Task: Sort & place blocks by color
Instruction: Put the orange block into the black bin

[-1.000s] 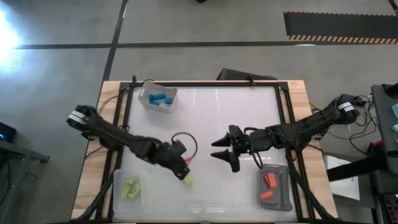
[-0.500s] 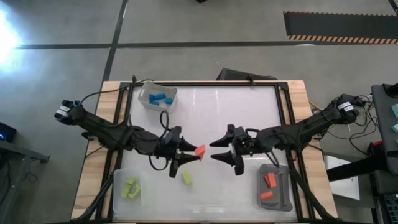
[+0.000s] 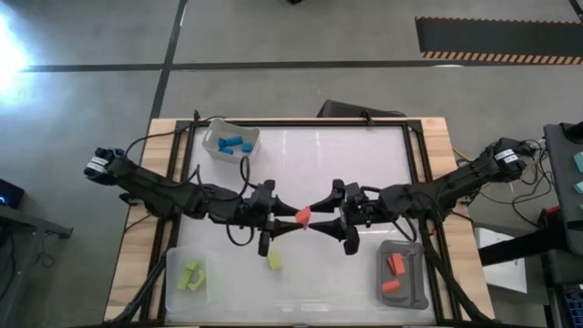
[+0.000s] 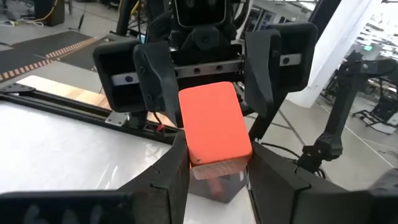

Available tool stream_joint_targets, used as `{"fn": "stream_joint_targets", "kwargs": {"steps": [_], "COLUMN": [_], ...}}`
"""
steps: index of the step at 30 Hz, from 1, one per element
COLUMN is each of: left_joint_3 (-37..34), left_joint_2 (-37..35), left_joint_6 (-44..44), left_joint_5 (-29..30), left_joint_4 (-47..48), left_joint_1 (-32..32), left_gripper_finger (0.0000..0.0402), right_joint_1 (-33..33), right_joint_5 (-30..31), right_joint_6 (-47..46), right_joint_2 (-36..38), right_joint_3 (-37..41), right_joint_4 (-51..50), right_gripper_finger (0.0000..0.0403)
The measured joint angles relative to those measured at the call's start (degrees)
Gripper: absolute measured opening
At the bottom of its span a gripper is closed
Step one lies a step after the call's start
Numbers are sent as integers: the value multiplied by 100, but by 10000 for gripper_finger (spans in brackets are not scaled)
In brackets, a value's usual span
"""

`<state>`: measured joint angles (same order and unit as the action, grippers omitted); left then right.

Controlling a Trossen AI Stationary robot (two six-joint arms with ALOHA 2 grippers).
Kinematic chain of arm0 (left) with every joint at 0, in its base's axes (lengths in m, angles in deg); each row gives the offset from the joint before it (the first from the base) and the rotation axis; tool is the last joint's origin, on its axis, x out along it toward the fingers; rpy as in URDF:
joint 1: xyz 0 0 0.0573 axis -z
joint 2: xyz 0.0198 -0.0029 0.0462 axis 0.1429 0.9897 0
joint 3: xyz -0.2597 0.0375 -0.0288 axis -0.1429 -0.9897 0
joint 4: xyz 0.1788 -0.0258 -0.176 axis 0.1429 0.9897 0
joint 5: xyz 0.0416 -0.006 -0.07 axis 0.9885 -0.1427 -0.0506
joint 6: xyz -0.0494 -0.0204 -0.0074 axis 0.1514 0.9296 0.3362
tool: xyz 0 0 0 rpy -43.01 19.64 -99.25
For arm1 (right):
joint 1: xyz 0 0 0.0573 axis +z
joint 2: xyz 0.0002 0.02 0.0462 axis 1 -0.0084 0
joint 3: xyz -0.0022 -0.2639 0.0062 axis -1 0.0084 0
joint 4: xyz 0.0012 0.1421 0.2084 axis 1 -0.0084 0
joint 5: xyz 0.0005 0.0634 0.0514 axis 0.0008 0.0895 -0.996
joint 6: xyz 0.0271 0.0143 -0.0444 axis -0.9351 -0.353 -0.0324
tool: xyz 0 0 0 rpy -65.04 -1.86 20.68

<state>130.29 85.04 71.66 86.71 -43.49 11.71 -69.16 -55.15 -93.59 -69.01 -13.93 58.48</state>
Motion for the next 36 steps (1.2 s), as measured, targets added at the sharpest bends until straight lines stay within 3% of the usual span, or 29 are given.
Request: {"fn": "stream_joint_targets", "kwargs": {"steps": [12,17,22,26,36], "left_joint_3": [0,0,0,0,0], "left_joint_2": [321,337,335,335,310], "left_joint_6": [-250,-243,-250,-215,59], "left_joint_5": [-116,-118,-127,-127,-165], "left_joint_4": [-755,-781,-754,-751,-573], "left_joint_1": [-49,-67,-81,-79,-79], "left_gripper_finger": [125,125,125,126,212], "right_joint_1": [-26,-26,-26,-26,-26], "right_joint_5": [-3,-1,4,2,-11], "right_joint_6": [45,44,21,17,-105], "right_joint_2": [-28,-28,-28,-28,-27], "right_joint_3": [0,0,0,0,0], "right_joint_4": [147,143,143,143,84], "right_gripper_finger": [221,186,124,120,120]}}
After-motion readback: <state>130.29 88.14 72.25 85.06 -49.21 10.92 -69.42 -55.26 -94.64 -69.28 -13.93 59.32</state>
